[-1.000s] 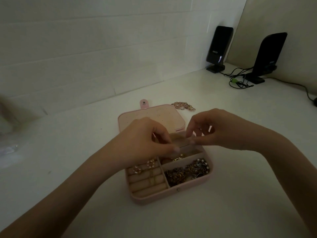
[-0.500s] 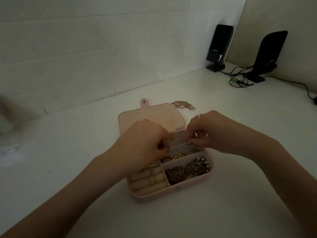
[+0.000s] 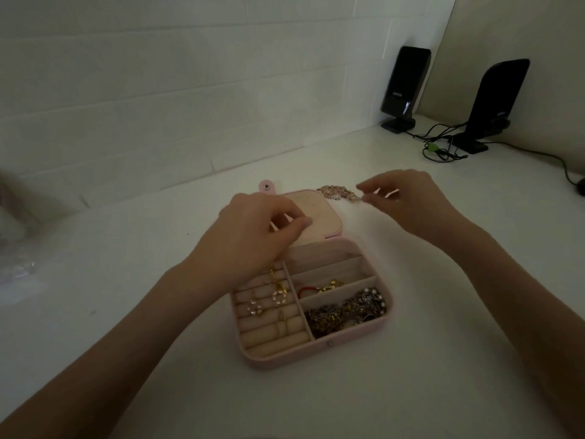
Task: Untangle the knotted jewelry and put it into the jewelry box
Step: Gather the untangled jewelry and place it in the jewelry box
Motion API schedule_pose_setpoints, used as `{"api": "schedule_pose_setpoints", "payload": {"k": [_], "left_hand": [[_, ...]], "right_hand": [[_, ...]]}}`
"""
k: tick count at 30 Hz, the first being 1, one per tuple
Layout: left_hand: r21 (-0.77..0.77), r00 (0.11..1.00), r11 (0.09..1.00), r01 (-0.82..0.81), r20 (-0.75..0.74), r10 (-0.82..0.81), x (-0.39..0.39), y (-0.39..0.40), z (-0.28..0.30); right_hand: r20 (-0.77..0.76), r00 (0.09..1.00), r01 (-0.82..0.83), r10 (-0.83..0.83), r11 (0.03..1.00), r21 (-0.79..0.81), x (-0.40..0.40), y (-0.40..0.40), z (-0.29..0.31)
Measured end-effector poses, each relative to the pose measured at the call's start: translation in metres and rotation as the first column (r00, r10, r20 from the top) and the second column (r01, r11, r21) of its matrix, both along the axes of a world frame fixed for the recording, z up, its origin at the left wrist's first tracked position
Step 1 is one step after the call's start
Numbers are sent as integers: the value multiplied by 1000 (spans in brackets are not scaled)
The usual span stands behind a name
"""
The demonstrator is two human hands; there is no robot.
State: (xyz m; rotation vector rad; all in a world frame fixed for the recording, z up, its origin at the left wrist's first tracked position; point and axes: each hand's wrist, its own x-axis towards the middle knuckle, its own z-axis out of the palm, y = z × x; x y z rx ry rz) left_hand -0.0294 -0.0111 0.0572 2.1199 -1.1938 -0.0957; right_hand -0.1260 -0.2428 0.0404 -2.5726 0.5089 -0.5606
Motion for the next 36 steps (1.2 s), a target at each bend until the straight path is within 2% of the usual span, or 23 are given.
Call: {"api": "schedule_pose_setpoints", "payload": {"k": [4,10,13,15,18,22,25,27,29,32,36], "left_hand": [[-23,998,999,-48,28,49,5,-2,-7],[-51,991,994,-102,78,105,7,-2,-10],[-123,992,987,-104,60,112,7,-2,-11],[-197,994,975,-106,-15,105,7,-3,-11],[-253,986,962,-103,-155,65,5,-5,-10],[-288,896,957,-37,-434,-96,-1,-8,-6],[-345,797,938,-9,-569,-201,-10,-7,0],[-368,739,928,-55,-640,-209,-11,-5,5],[-309,738,948,-73,-656,-157,-11,-3,10],[-138,798,990,-1,-597,-82,-16,0,14],[39,869,996,83,-491,-54,-24,-1,6]], "right_hand": [[-78,994,73,-71,997,26,29,-16,-24],[17,990,140,-139,983,-122,35,-7,-32],[187,972,143,-142,990,12,27,-4,-19],[263,956,82,-132,978,193,24,3,-4],[321,945,-120,-63,846,520,15,25,22],[360,929,-317,86,688,653,-2,63,47],[395,916,-347,73,638,687,-13,79,54],[372,928,-280,3,663,694,-22,77,53],[250,968,-167,-8,723,670,-33,72,48],[19,1000,-32,25,817,575,-46,69,34],[-125,992,36,10,935,354,-54,74,19]]}}
